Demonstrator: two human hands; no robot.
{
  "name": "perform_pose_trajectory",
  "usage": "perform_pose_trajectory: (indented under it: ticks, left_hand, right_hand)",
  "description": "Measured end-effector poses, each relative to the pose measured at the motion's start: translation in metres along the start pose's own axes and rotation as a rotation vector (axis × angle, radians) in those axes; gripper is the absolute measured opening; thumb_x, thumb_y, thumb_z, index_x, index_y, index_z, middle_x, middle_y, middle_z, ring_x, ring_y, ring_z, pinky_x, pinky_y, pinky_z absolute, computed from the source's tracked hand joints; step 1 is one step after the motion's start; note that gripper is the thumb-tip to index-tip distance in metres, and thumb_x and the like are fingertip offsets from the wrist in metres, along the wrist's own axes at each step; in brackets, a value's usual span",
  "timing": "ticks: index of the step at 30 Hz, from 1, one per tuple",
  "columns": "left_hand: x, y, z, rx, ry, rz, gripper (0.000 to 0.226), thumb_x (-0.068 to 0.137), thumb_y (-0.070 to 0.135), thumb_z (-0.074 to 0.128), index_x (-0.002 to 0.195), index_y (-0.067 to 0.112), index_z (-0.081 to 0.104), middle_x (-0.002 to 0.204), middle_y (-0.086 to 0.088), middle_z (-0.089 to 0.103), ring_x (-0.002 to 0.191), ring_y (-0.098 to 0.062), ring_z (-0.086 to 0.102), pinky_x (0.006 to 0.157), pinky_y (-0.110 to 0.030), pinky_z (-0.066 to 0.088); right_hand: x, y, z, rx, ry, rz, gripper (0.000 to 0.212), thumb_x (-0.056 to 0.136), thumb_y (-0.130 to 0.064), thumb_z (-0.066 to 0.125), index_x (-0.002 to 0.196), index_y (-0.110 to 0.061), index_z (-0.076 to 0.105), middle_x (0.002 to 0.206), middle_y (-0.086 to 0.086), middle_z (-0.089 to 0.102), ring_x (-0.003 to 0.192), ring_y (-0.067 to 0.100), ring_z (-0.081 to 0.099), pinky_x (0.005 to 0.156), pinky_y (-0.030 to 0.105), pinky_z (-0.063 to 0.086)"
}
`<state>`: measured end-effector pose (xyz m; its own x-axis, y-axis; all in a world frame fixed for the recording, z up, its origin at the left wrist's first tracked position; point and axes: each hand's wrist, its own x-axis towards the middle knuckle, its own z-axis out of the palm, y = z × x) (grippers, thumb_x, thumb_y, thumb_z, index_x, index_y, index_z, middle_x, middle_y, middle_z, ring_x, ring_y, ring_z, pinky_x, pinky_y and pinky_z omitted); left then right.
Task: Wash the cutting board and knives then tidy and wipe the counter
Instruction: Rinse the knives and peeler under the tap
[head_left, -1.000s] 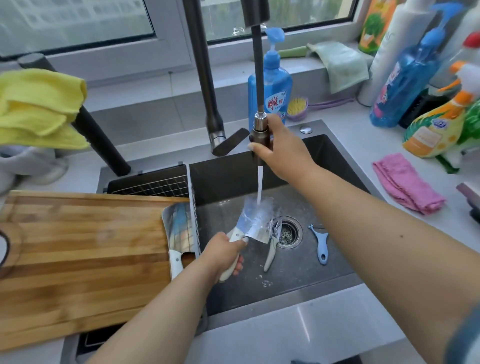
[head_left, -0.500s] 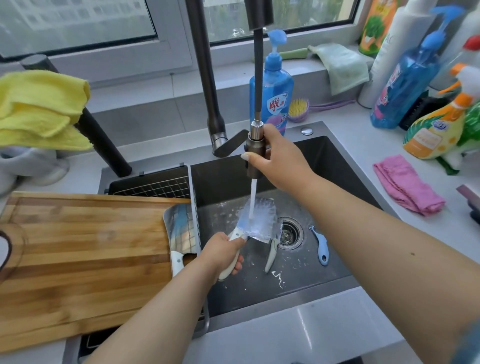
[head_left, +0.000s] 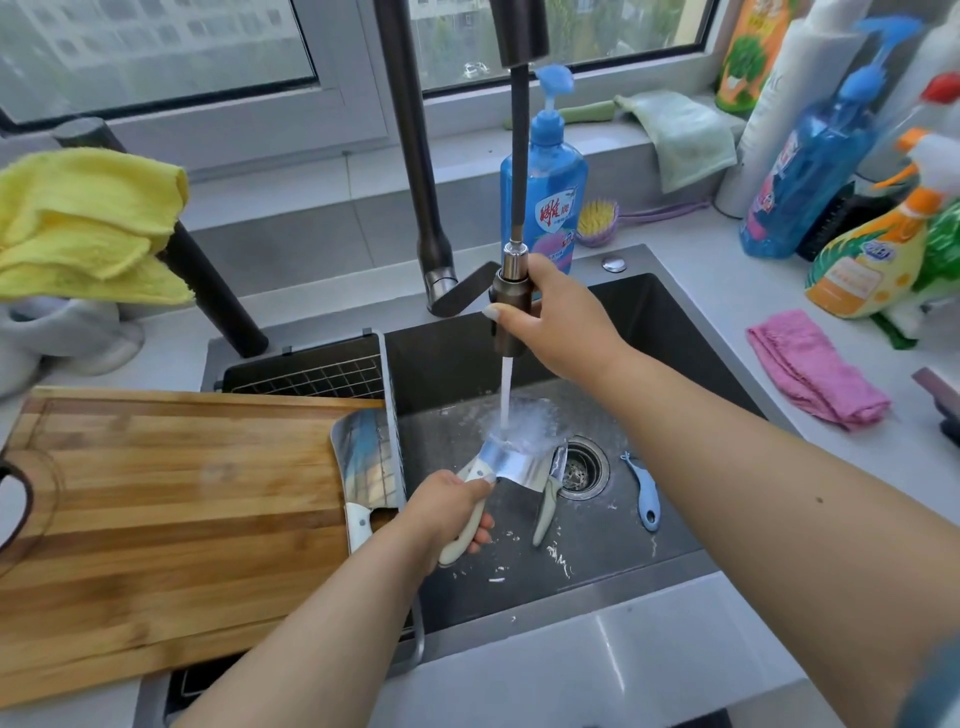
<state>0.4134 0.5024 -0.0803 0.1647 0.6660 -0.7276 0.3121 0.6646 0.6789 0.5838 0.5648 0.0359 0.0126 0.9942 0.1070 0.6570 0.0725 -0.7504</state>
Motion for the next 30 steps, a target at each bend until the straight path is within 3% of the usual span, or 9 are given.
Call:
perform_pose_trajectory:
  ticks: [6, 9, 14, 17, 21, 26, 30]
  left_hand:
    - [-0.001, 0.005, 0.002, -0.083, 0.019, 0.003, 0.029, 0.095, 0.024, 0.057, 0.097, -0.005, 0.055, 0.069, -0.015, 0.063, 0.043, -0.017, 0.054, 0.039, -0.023, 0.046]
    - [-0.002, 0.008, 0.001, -0.024, 0.077, 0.027, 0.024, 0.095, 0.025, 0.052, 0.106, 0.005, 0.045, 0.077, -0.016, 0.061, 0.047, -0.019, 0.052, 0.04, -0.024, 0.043]
    - [-0.002, 0.012, 0.004, 0.262, 0.158, 0.091, 0.022, 0.096, 0.034, 0.046, 0.101, 0.013, 0.054, 0.08, -0.01, 0.062, 0.059, -0.019, 0.055, 0.05, -0.026, 0.043]
    - [-0.005, 0.007, 0.004, 0.577, 0.189, 0.228, 0.018, 0.092, 0.034, 0.053, 0.105, 0.022, 0.053, 0.081, 0.0, 0.061, 0.063, -0.015, 0.056, 0.052, -0.025, 0.039]
    - [-0.012, 0.004, 0.006, 0.945, 0.302, 0.381, 0.035, 0.088, 0.041, 0.06, 0.12, 0.029, 0.051, 0.104, 0.003, 0.06, 0.088, -0.017, 0.059, 0.062, -0.026, 0.04]
    - [-0.014, 0.003, 0.008, 1.084, 0.355, 0.479, 0.042, 0.088, 0.041, 0.06, 0.128, 0.031, 0.05, 0.121, 0.005, 0.057, 0.107, -0.018, 0.057, 0.072, -0.028, 0.042]
    - [-0.014, 0.005, 0.009, 1.138, 0.353, 0.53, 0.043, 0.088, 0.038, 0.06, 0.129, 0.032, 0.05, 0.121, 0.005, 0.057, 0.109, -0.018, 0.055, 0.074, -0.028, 0.041]
  right_hand:
    - [-0.009, -0.003, -0.007, -0.013, -0.022, 0.017, 0.036, 0.09, -0.038, 0.062, 0.12, -0.024, 0.047, 0.103, -0.011, 0.052, 0.09, 0.009, 0.052, 0.077, 0.02, 0.041]
    - [-0.011, 0.0, -0.014, -0.051, -0.001, 0.017, 0.036, 0.091, -0.04, 0.062, 0.12, -0.025, 0.047, 0.102, -0.011, 0.053, 0.089, 0.01, 0.052, 0.072, 0.016, 0.038]
    - [-0.011, 0.002, -0.015, -0.063, 0.007, 0.033, 0.04, 0.091, -0.039, 0.062, 0.125, -0.024, 0.047, 0.104, -0.01, 0.052, 0.09, 0.01, 0.052, 0.074, 0.018, 0.039]
    - [-0.011, 0.002, -0.012, -0.042, 0.003, 0.032, 0.039, 0.091, -0.039, 0.062, 0.123, -0.024, 0.047, 0.104, -0.01, 0.052, 0.089, 0.009, 0.052, 0.064, 0.01, 0.037]
    - [-0.012, 0.0, -0.009, -0.023, 0.004, 0.028, 0.038, 0.09, -0.039, 0.062, 0.122, -0.024, 0.048, 0.102, -0.011, 0.052, 0.088, 0.009, 0.052, 0.063, 0.01, 0.036]
    - [-0.011, -0.002, -0.004, 0.007, -0.002, 0.027, 0.034, 0.09, -0.038, 0.063, 0.118, -0.024, 0.048, 0.101, -0.011, 0.053, 0.084, 0.009, 0.052, 0.061, 0.006, 0.035]
    - [-0.01, -0.003, 0.0, 0.02, -0.002, 0.016, 0.034, 0.09, -0.038, 0.062, 0.118, -0.025, 0.046, 0.103, -0.011, 0.052, 0.089, 0.01, 0.053, 0.072, 0.015, 0.041]
